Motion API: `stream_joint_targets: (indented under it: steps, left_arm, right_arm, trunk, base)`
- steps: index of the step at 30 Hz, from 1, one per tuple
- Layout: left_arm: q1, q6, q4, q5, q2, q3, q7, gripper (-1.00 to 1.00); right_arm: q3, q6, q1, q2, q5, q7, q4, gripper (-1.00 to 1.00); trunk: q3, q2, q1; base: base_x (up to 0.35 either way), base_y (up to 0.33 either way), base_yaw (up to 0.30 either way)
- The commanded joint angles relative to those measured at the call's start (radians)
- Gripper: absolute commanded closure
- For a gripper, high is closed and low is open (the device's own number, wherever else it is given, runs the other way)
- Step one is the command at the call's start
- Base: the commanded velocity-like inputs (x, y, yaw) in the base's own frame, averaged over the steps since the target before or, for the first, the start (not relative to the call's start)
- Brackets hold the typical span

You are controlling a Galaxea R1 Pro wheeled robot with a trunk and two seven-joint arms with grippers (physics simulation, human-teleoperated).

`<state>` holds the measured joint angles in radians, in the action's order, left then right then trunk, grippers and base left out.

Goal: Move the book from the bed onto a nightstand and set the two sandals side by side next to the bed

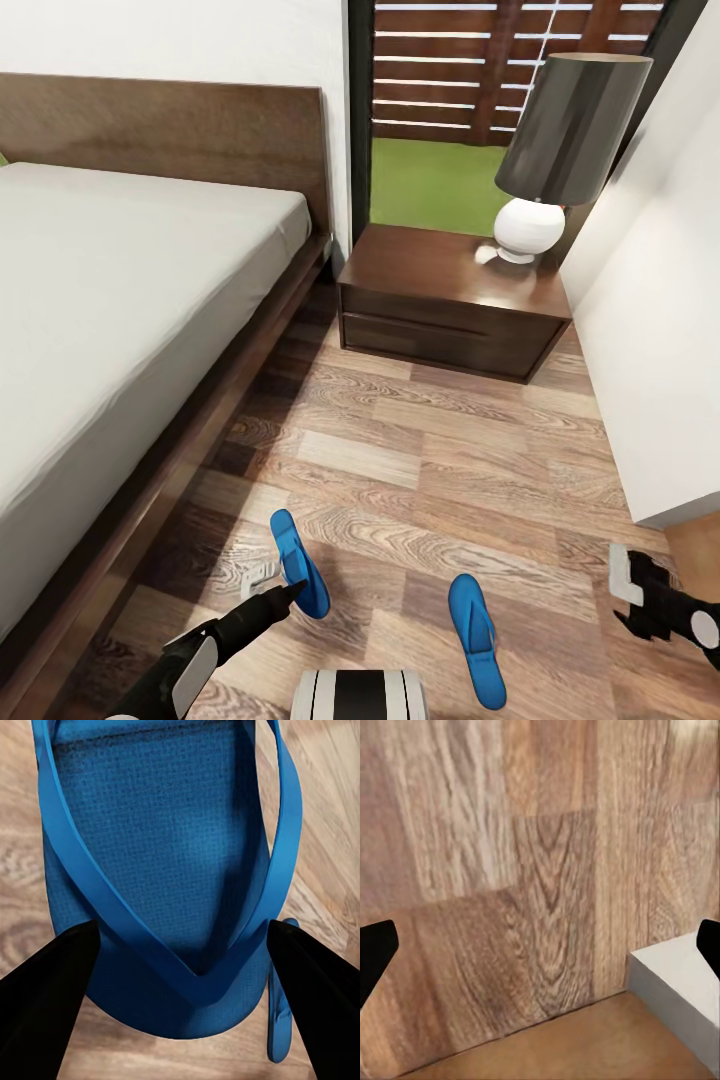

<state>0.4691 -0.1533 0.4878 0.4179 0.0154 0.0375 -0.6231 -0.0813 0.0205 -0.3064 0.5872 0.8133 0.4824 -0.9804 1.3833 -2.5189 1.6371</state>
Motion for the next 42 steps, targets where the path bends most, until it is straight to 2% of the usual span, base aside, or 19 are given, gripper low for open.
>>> stream_joint_targets:
  steps: [1,4,5,6,8,10,11,13,14,16,19,22,23,27,42]
  left_arm:
    - [0.000,-0.011,0.000,0.009,0.000,0.003,-0.004,1.00]
    - [0.000,-0.010,0.000,0.009,0.000,0.002,-0.004,1.00]
    - [0.000,-0.010,0.000,0.009,-0.001,0.002,-0.004,1.00]
    - [0.000,-0.010,0.000,0.009,-0.001,0.002,-0.004,1.00]
    - [0.000,-0.010,0.000,0.009,-0.001,0.002,-0.004,1.00]
    - [0.000,-0.010,0.000,0.009,-0.002,0.002,-0.004,1.00]
    - [0.000,-0.009,0.000,0.009,-0.002,0.002,-0.004,1.00]
    - [0.000,-0.010,0.000,0.009,-0.002,0.002,-0.004,1.00]
    - [0.000,-0.010,0.000,0.009,-0.002,0.002,-0.004,1.00]
    - [0.000,-0.009,0.000,0.009,-0.002,0.002,-0.004,1.00]
    - [0.000,-0.009,0.000,0.009,-0.002,0.002,-0.004,1.00]
    - [0.000,-0.009,0.000,0.009,-0.004,0.002,-0.004,1.00]
    - [0.000,-0.009,0.000,0.009,-0.007,0.002,-0.004,1.00]
    - [0.000,-0.009,0.000,0.009,-0.008,0.002,-0.003,1.00]
    - [0.000,-0.009,-0.001,0.009,-0.008,0.002,0.000,1.00]
  right_arm:
    - [-0.035,0.013,0.000,0.000,0.084,0.003,-0.027,-1.00]
    - [-0.123,0.018,0.000,0.000,0.203,0.004,-0.074,-1.00]
    - [-0.140,0.019,0.000,0.000,0.225,0.004,-0.083,-1.00]
    - [-0.173,0.020,0.000,0.000,0.273,0.004,-0.100,-1.00]
    - [-0.258,0.021,0.000,0.000,0.454,0.004,-0.128,-1.00]
    - [-0.299,0.025,0.000,0.000,0.593,0.004,-0.134,-1.00]
    - [-0.317,0.035,0.000,-0.001,0.682,0.004,-0.137,-1.00]
    - [-0.328,0.061,0.000,-0.002,0.778,0.003,-0.139,-1.00]
    - [-0.329,0.067,0.000,-0.001,0.799,0.003,-0.139,-1.00]
    - [-0.332,0.081,0.000,-0.001,0.878,0.001,-0.140,-1.00]
    - [-0.333,0.088,0.000,-0.001,0.950,-0.002,-0.141,-1.00]
    - [-0.333,0.092,-0.001,0.000,1.051,-0.005,-0.141,-1.00]
    - [-0.333,0.092,-0.003,-0.001,1.110,-0.006,-0.141,-1.00]
    - [-0.333,0.088,-0.002,-0.003,1.149,-0.006,-0.140,-1.00]
    - [-0.325,0.091,-0.015,-0.003,1.169,-0.007,-0.163,-1.00]
  trunk:
    - [0.001,0.000,0.000]
    - [0.001,0.000,0.000]
    - [0.001,0.000,0.000]
    - [0.001,0.000,0.000]
    - [0.001,0.000,0.000]
    - [0.001,0.000,0.000]
    - [0.001,0.000,0.000]
    - [0.001,0.000,0.000]
    - [0.001,0.000,0.000]
    - [0.001,0.000,0.000]
    - [0.001,0.000,0.000]
    - [0.001,0.000,0.000]
    - [0.001,0.000,0.000]
    - [0.001,0.000,0.000]
    - [0.001,0.000,0.000]
  base:
    - [0.000,0.000,0.000]
    - [0.000,0.000,0.000]
    - [0.000,0.000,0.000]
    - [0.000,0.000,0.000]
    - [0.000,0.000,0.000]
    - [0.000,0.000,0.000]
    - [0.000,0.000,0.000]
    - [0.000,0.000,0.000]
    - [0.000,0.000,0.000]
    - [0.000,0.000,0.000]
    - [0.000,0.000,0.000]
    - [0.000,0.000,0.000]
    - [0.000,0.000,0.000]
    - [0.000,0.000,0.000]
    - [0.000,0.000,0.000]
